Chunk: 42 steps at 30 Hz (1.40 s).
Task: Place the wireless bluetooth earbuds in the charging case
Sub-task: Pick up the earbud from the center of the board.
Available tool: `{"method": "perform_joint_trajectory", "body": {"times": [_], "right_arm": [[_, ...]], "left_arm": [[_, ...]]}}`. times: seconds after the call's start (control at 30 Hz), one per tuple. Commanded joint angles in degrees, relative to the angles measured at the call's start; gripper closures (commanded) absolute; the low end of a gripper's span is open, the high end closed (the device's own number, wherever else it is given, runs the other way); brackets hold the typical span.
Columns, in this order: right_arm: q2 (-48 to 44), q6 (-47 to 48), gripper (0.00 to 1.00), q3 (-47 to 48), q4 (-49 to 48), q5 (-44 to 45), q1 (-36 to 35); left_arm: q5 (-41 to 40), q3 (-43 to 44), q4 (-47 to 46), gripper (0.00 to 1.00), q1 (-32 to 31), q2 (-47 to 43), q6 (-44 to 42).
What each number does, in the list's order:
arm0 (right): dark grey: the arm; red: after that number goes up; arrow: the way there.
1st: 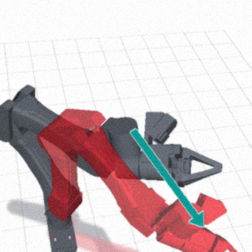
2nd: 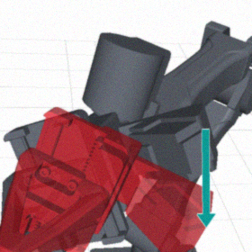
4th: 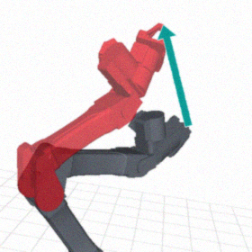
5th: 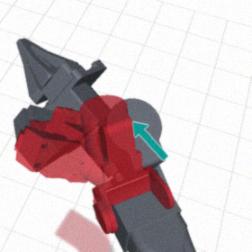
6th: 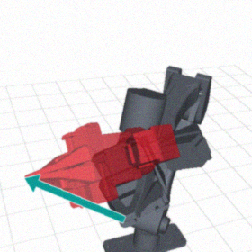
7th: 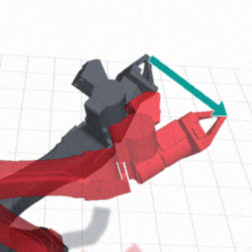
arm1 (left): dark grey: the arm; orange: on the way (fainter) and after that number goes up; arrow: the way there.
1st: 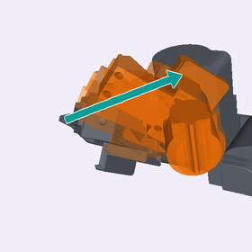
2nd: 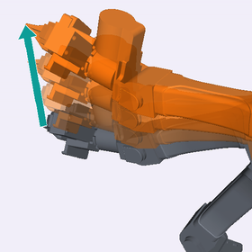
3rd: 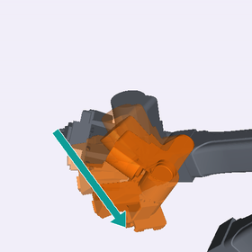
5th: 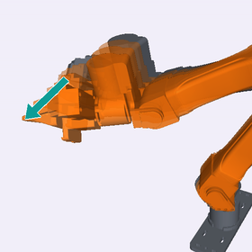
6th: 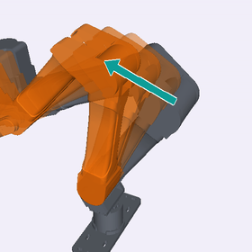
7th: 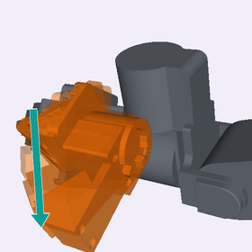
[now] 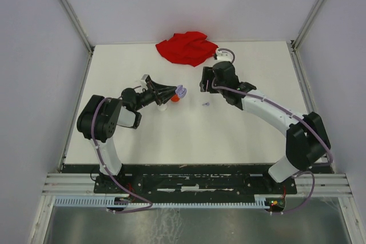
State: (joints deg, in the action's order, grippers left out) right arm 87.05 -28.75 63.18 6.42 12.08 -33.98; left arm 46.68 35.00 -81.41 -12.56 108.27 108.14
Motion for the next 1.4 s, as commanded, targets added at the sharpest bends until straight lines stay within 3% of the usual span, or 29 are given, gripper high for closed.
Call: {"method": "perform_joint_trajectory", "body": {"times": [0.0,0.47,1.37], "right_arm": [[7.74,0.74,0.30,9.25,14.22,-0.88,0.09],[20.35,-2.11,0.26,19.08,23.19,-7.92,0.09],[25.53,-4.82,0.24,16.37,19.44,-13.08,1.22]], "left_arm": [[0.17,0.43,-1.37,0.97,0.23,-1.77,-1.98],[0.61,0.65,-1.49,0.97,0.27,-1.25,-1.85],[1.27,1.32,-1.63,0.97,0.72,-0.60,-1.54]]}}
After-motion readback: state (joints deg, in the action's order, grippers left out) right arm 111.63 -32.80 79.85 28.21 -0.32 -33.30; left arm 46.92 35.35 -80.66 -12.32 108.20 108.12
